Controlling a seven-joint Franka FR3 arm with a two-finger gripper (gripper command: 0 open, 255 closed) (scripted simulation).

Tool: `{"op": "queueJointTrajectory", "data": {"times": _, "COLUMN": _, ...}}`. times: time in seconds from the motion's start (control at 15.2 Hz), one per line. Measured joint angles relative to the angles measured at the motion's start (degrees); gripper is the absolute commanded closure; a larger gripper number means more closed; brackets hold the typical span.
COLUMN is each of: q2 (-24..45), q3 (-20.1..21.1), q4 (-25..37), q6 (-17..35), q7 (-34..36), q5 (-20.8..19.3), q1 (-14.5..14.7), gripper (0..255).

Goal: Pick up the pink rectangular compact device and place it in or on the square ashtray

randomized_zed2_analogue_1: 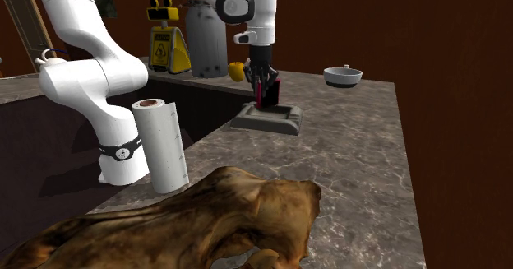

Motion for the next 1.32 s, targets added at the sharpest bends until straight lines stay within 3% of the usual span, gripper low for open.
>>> {"op": "queueJointTrajectory", "data": {"times": 0.59, "q2": 1.61, "q3": 1.34, "q4": -1.36, "q6": 2.78, "q7": 0.78, "q5": -0.70, "q1": -0.49, "gripper": 255}}
{"op": "queueJointTrajectory", "data": {"times": 0.66, "q2": 1.61, "q3": 1.35, "q4": -1.37, "q6": 2.79, "q7": 0.78, "q5": -0.70, "q1": -0.49, "gripper": 0}}
{"op": "queueJointTrajectory", "data": {"times": 1.06, "q2": 1.61, "q3": 1.35, "q4": -1.36, "q6": 2.80, "q7": 0.79, "q5": -0.70, "q1": -0.49, "gripper": 0}}
{"op": "queueJointTrajectory", "data": {"times": 1.32, "q2": -1.34, "q3": -1.13, "q4": 2.55, "q6": -3.52, "q7": -0.20, "q5": 0.28, "q1": 0.30, "gripper": 0}}
